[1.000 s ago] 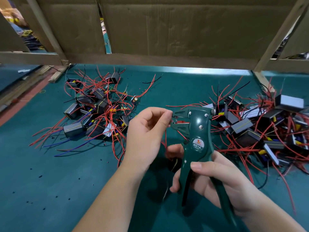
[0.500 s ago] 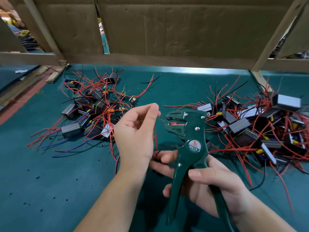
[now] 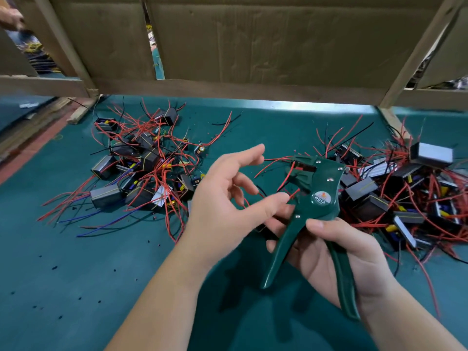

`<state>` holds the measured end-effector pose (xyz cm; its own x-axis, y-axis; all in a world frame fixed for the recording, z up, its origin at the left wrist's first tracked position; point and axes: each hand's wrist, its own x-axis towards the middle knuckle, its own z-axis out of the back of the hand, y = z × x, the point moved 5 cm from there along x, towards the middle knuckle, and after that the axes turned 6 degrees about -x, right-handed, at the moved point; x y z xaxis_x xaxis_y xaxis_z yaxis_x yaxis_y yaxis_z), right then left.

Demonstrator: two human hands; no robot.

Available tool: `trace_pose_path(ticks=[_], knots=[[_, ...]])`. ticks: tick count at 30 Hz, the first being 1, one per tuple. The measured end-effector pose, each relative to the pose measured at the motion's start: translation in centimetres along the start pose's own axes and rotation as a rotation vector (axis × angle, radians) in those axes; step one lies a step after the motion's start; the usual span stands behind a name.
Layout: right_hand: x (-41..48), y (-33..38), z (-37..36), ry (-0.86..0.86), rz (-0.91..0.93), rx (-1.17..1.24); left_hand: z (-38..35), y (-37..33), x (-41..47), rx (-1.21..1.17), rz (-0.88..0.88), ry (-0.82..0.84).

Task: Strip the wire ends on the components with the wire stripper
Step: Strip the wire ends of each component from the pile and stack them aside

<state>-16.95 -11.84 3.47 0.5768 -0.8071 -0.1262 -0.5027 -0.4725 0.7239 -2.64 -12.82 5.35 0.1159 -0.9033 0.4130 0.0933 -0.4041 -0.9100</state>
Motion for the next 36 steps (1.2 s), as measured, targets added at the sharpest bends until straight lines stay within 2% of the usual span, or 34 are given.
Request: trace_pose_path(ticks=[2,6,12,17,23,27,36], knots=[[0.0,-0.4,-0.4,0.053,-0.028,-0.021,-0.4,0.1,0.0,0.064,0.004,-0.039],[0.0,-1.2,-1.0,0.145,-0.101,-0.022,-0.3,0.4,-0.1,0.047,0.077,-0.082],[-0.1,-1.4,-0.6,0.075,-0.114,-0.088,1.3,0.1,0.5,-0.149,0.16,-0.181],[-0.1,-1.5,-0.3,0.075,-0.108,-0.135,1.2,0.5,0.7,-0.288,0.282,-0.075],[-0.3,-1.8,-0.5,0.12,-0.136,-0.235,2.0,1.8,0.3,-0.142,0.45,-0.189],[-0.5,-2.0,-0.5,0.135,-0.16,-0.235,1.9,2.1,0.3,-0.26,0.546,-0.132],[-0.6,-1.8,-0.4,0.109,-0.164,-0.234,2.5,2.2,0.4,-0.333,0.577,-0.108]])
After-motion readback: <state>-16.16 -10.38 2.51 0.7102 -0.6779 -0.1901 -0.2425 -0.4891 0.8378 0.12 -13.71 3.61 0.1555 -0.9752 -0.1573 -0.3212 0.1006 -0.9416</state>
